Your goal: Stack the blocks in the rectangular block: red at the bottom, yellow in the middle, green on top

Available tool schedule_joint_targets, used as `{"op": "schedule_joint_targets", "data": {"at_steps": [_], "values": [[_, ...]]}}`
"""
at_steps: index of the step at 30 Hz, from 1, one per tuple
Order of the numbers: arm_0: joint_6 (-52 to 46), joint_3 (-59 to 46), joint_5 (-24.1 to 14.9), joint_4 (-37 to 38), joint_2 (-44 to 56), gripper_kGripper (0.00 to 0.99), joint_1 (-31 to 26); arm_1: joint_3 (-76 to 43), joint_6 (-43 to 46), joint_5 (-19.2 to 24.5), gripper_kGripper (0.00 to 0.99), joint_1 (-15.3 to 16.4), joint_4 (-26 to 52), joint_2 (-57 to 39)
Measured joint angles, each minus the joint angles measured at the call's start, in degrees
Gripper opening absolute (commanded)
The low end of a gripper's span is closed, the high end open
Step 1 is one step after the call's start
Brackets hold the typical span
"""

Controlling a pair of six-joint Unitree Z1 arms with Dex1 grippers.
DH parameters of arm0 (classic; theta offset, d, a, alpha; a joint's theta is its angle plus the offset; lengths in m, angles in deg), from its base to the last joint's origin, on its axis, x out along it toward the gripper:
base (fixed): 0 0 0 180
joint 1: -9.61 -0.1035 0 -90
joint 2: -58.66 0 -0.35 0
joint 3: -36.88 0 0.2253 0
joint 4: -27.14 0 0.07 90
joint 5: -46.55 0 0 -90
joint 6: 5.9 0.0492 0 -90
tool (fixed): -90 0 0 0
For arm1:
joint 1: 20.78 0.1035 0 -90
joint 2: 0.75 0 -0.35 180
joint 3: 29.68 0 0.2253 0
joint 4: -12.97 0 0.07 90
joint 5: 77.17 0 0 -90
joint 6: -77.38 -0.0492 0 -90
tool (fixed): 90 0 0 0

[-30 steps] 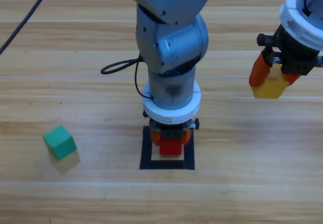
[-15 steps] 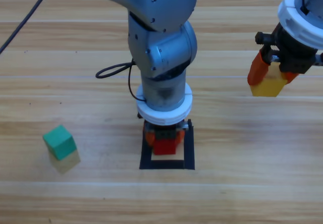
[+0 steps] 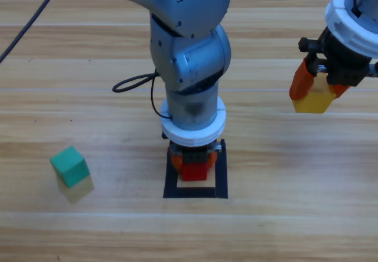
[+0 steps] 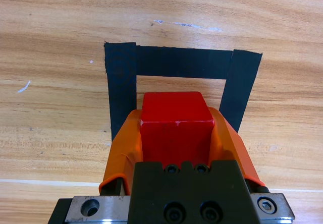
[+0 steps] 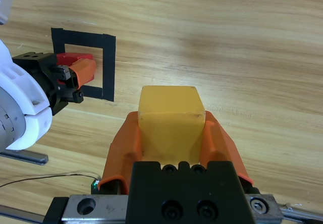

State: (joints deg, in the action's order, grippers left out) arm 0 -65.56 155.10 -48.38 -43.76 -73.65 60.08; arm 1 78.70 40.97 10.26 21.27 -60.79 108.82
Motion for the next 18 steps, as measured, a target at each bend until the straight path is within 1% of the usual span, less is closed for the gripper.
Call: {"op": "schedule_joint_targets", "data": {"at_steps": [18], "values": [[-0.91, 0.0, 0.0, 0.12, 0.0, 0.0, 0.04, 0.0, 0.27, 0.0, 0.052, 0.0, 0.0, 0.0]]}}
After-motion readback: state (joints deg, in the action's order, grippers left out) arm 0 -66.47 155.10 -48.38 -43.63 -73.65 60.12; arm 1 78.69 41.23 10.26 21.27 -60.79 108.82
